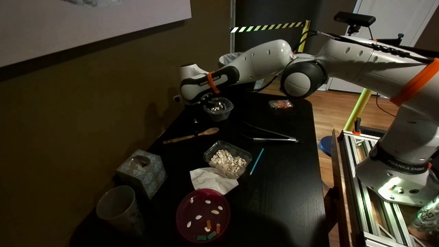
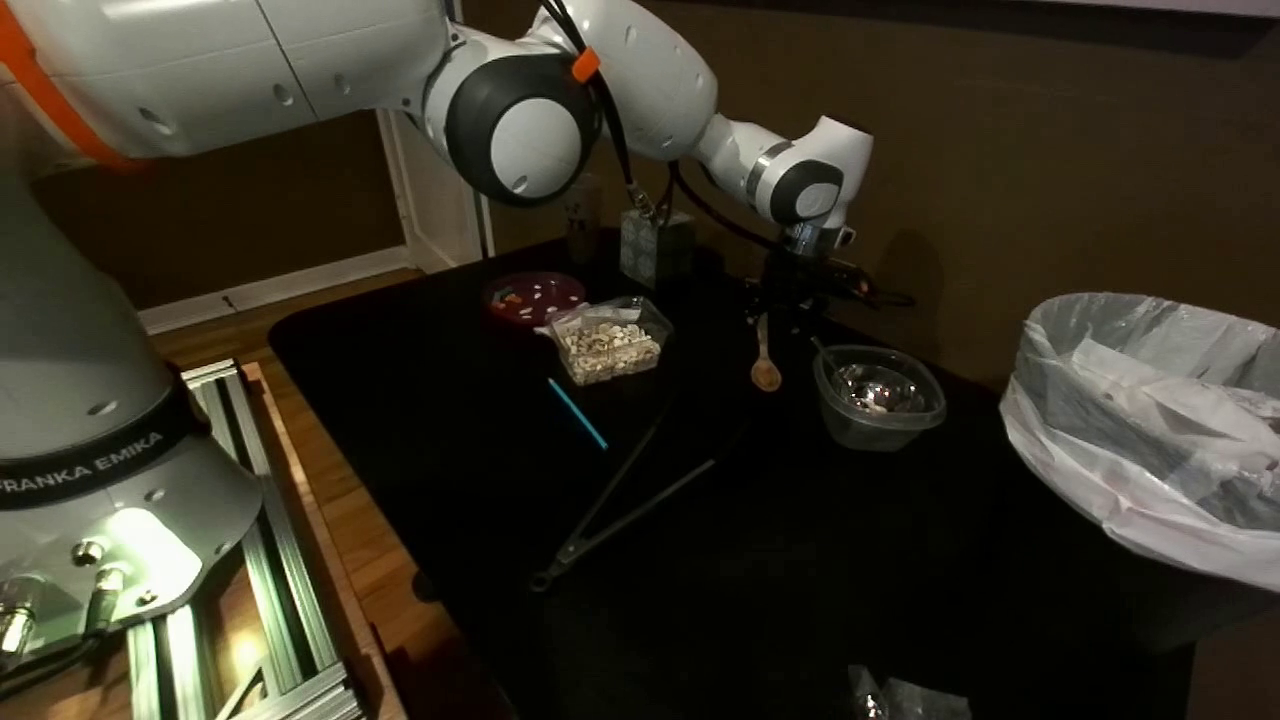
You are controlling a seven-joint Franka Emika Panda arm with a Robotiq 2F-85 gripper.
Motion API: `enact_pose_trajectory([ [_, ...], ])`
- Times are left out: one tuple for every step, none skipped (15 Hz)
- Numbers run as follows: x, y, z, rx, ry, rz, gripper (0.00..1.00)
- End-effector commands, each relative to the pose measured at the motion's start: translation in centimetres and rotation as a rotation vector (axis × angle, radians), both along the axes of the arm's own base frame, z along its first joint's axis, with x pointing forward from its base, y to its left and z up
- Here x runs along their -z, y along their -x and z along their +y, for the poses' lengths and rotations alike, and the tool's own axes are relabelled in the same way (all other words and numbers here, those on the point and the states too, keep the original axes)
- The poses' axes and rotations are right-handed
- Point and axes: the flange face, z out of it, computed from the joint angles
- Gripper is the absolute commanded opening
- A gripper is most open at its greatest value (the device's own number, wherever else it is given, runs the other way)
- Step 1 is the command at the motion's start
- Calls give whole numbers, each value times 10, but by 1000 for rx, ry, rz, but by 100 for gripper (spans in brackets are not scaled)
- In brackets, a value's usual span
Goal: Put the wooden spoon in the clear container on the left.
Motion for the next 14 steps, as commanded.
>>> enact_pose_trajectory([
  [4, -1, 8, -22, 35, -5, 89],
  [6, -1, 9, -30, 41, -8, 96],
  [8, -1, 10, -36, 44, -8, 100],
  [9, -1, 9, -37, 44, -10, 100],
  [11, -1, 7, -35, 43, -9, 100],
  [14, 0, 5, -28, 42, -11, 100],
  [17, 0, 3, -21, 36, -14, 100],
  [20, 1, 1, -15, 36, -16, 100],
  [24, 2, -1, -10, 38, -13, 100],
  [27, 3, -3, -7, 36, -13, 100],
  [30, 3, -5, -3, 37, -12, 100],
  [32, 4, -7, 1, 36, -12, 100],
  [35, 5, -8, 4, 35, -8, 100],
  [38, 6, -10, 5, 37, -5, 100],
])
